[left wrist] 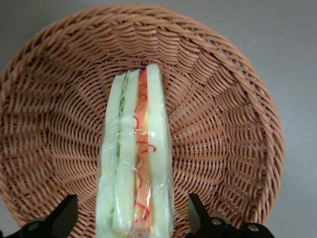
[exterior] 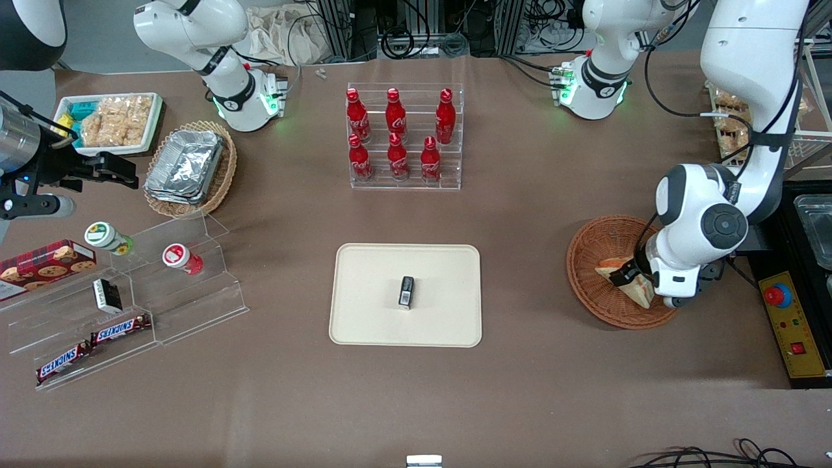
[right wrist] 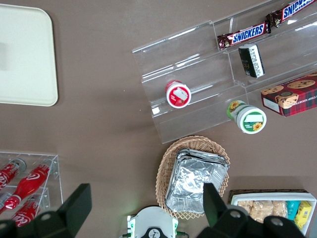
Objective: Place sandwich from basket to tray
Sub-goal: 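Lower the open left gripper around the sandwich in the basket, then close the left gripper on the sandwich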
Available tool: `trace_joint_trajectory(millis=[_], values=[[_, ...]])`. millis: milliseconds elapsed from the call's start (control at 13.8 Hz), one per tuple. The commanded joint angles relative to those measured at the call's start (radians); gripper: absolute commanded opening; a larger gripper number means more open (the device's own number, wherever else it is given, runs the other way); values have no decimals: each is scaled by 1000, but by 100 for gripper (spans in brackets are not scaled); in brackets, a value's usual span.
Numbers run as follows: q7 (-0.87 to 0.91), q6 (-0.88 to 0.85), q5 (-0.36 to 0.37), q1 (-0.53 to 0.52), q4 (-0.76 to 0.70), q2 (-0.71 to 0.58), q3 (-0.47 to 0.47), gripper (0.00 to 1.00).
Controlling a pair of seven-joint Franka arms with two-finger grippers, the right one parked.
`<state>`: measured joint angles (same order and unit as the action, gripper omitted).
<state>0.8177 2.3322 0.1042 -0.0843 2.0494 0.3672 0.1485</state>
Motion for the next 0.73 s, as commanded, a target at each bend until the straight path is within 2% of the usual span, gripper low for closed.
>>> trace_joint_trajectory(millis=[0,73,145,291,364,655], values=[[81,32,25,-3,-26,38,-3,100],[113,32,25,-3,-35,42,-3,94],[135,32,25,-3,-41,45,-1,71],[175,32,23,-6,-46,44,-3,8],[176,32,22,-6,-54,45,-3,0],[175,29,22,-5,-61,41,-1,0]])
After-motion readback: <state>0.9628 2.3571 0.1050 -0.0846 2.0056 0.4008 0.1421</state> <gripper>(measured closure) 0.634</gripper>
